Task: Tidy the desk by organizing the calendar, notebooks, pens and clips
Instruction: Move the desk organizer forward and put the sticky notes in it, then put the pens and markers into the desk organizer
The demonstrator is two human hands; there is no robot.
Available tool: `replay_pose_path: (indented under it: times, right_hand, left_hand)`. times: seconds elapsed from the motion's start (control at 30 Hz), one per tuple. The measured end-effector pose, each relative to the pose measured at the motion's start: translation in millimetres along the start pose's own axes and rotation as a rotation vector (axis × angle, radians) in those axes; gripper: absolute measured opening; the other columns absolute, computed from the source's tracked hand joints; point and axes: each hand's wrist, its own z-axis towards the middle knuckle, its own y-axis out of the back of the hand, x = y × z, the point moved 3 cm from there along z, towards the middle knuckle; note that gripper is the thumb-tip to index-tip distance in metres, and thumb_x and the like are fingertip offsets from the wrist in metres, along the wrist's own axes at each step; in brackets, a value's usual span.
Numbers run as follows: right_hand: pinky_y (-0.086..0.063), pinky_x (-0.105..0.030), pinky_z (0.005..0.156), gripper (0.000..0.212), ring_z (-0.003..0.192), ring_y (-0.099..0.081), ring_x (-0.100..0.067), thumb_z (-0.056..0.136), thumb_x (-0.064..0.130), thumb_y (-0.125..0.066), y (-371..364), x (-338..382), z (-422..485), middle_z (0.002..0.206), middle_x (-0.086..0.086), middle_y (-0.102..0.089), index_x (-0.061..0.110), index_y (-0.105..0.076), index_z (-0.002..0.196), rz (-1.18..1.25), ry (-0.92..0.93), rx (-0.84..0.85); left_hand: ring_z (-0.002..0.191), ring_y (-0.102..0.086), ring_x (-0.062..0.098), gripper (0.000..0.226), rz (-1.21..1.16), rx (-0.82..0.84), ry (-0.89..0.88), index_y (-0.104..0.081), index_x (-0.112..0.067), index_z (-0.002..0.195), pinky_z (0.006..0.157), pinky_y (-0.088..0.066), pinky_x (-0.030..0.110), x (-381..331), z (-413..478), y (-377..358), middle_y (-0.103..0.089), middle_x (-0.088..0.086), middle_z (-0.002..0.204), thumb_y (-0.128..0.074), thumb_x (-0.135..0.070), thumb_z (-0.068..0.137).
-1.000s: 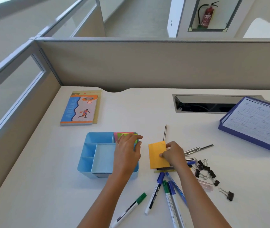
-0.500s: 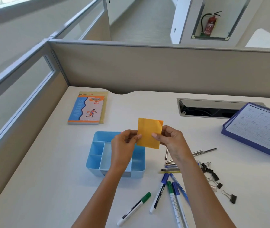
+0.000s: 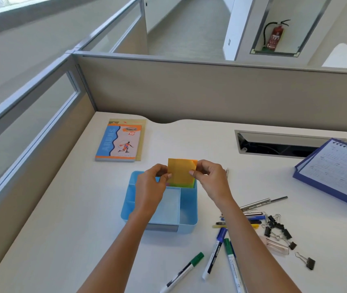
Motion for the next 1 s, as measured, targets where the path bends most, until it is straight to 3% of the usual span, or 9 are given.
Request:
replay_pose_path:
  times: [0.13,0.37,0.5,0.6,0.7,0.77,0.87,0.93,1.0]
  right_hand:
    - [-0.046,-0.005,0.063,0.007,0.075,-0.062,-0.007,0.082,0.014,-0.071,-2,-6,-2,0.081,0.003,-0.070,0.019,-0.070,0.088,-0.057,-0.005,-0.008]
    - [-0.047,-0.004,0.067,0.010,0.078,-0.064,-0.001,0.081,0.013,-0.072,-3,-8,-2,0.083,0.006,-0.071,0.017,-0.072,0.090,-0.059,-0.025,-0.035]
    - [-0.049,-0.007,0.070,0.009,0.079,-0.064,0.000,0.082,0.012,-0.071,3,-10,-6,0.085,0.006,-0.071,0.015,-0.071,0.091,-0.073,-0.033,-0.087]
    - [-0.057,-0.024,0.075,0.008,0.077,-0.068,-0.010,0.083,0.011,-0.070,19,-17,-17,0.083,0.004,-0.071,0.015,-0.071,0.090,-0.068,-0.094,-0.159]
    - [-0.061,-0.037,0.070,0.006,0.064,-0.070,-0.016,0.083,0.012,-0.068,34,-39,-44,0.072,0.003,-0.072,0.017,-0.069,0.080,-0.177,-0.244,-0.129]
    - [-0.060,-0.038,0.068,0.010,0.061,-0.069,-0.018,0.082,0.016,-0.068,37,-57,-72,0.067,0.002,-0.071,0.019,-0.068,0.072,-0.276,-0.362,-0.049]
    - [-0.050,-0.029,0.066,0.017,0.067,-0.064,-0.019,0.080,0.028,-0.067,34,-77,-118,0.062,0.004,-0.066,0.017,-0.065,0.066,-0.562,-0.453,0.047]
    - [-0.041,-0.028,0.064,0.022,0.072,-0.058,-0.019,0.082,0.033,-0.060,25,-81,-145,0.066,0.004,-0.061,0.018,-0.060,0.065,-0.687,-0.495,0.108]
    - [-0.043,-0.027,0.070,0.019,0.087,-0.064,-0.018,0.086,0.033,-0.051,14,-82,-163,0.080,0.003,-0.065,0.024,-0.063,0.076,-0.702,-0.561,0.159]
  left_hand:
    - [0.087,-0.060,0.008,0.017,0.092,0.021,-0.013,-0.066,-0.019,0.106,0.077,-0.045,0.012,5,-3,-7,-0.065,-0.010,0.094,-0.065,-0.024,0.090]
    - [0.091,-0.062,0.010,0.020,0.066,0.023,-0.002,-0.066,-0.021,0.111,0.082,-0.048,0.016,13,0,-10,-0.068,-0.004,0.101,-0.063,-0.024,0.091]
    - [0.091,-0.060,0.007,0.021,0.088,0.005,-0.012,-0.066,-0.019,0.113,0.078,-0.043,0.007,14,2,-9,-0.069,-0.004,0.104,-0.061,-0.022,0.092]
    - [0.092,-0.061,0.006,0.021,0.093,-0.017,-0.061,-0.065,-0.019,0.113,0.078,-0.044,0.007,8,-2,-5,-0.070,-0.005,0.105,-0.060,-0.020,0.093]
    - [0.091,-0.063,0.007,0.016,0.120,-0.089,-0.223,-0.068,-0.019,0.106,0.081,-0.051,0.018,-4,-21,0,-0.071,-0.006,0.099,-0.061,-0.015,0.092]
    - [0.086,-0.063,0.007,0.013,0.127,-0.095,-0.393,-0.069,-0.020,0.099,0.077,-0.049,0.019,-17,-48,-7,-0.071,-0.007,0.094,-0.062,-0.015,0.089]
    - [0.086,-0.062,0.004,0.013,0.044,0.110,-0.487,-0.066,-0.028,0.095,0.077,-0.047,0.016,-28,-104,-37,-0.068,-0.014,0.092,-0.061,-0.018,0.088]
    - [0.087,-0.062,0.003,0.013,0.002,0.277,-0.368,-0.066,-0.029,0.096,0.078,-0.048,0.017,-22,-136,-60,-0.068,-0.014,0.093,-0.059,-0.022,0.088]
    - [0.089,-0.061,0.002,0.018,0.041,0.401,-0.205,-0.065,-0.031,0.101,0.081,-0.050,0.022,-9,-156,-79,-0.068,-0.015,0.097,-0.056,-0.024,0.088]
